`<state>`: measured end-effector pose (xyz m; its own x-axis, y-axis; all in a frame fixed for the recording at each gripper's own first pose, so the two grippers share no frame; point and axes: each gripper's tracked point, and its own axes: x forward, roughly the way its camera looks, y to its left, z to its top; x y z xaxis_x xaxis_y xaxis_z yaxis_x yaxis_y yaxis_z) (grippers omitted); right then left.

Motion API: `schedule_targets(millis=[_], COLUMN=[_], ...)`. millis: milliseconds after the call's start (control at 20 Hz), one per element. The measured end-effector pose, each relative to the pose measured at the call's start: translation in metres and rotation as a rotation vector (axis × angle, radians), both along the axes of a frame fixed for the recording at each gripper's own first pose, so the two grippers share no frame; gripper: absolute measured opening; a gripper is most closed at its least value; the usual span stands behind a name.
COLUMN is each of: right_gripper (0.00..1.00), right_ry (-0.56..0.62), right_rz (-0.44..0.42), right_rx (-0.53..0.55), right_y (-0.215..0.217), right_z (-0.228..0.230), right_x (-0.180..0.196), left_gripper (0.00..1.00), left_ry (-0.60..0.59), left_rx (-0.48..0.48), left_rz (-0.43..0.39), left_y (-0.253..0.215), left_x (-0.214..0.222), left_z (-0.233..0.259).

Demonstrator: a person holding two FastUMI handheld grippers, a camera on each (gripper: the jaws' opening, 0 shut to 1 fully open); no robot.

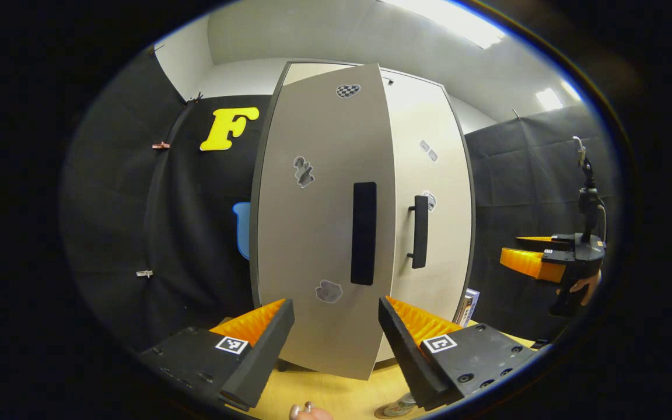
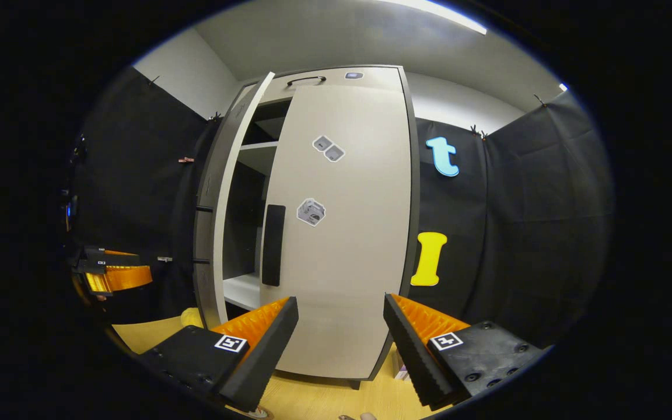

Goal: Grasp the bottle in the cabinet with the left hand and place it on the coaster, then close the right door with the right hand and the left door with the left hand.

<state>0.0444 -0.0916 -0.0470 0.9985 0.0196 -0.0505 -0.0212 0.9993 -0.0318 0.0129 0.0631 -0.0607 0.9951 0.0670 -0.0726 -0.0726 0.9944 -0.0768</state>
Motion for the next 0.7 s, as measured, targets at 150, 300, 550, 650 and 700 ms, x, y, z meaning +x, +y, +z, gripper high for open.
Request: schedule_targets(millis=[150, 300, 550, 650, 700], right_gripper=[0.98, 0.98, 0.98, 0.98, 0.98], right_ry=[0.003, 0.001, -0.001, -0.013, -0.018], right_rz=[-0.010, -0.019, -0.021, -0.017, -0.017], right_rx=[-0.007, -0.011, 0.008, 0.004, 0.002], right_y=[0.001, 0.001, 0.005, 0.007, 0.007], right_z=[0.004, 0.007, 0.012, 0.016, 0.019], right_x=[-0.006, -0.012, -0.016, -0.015, -0.015], left_gripper=[0.93, 0.93, 0.93, 0.93, 0.93], left_ry=[-0.012, -0.017, -0.033, -0.039, -0.040], left_rx=[-0.019, -0.021, -0.018, -0.043, -0.054], left_rz=[-0.029, -0.034, -0.025, -0.018, -0.018], left_y=[-0.010, -0.013, -0.010, -0.009, -0.009], left_x=[0.002, -0.003, -0.008, -0.008, -0.008], left_z=[0.002, 0.002, 0.005, 0.006, 0.005])
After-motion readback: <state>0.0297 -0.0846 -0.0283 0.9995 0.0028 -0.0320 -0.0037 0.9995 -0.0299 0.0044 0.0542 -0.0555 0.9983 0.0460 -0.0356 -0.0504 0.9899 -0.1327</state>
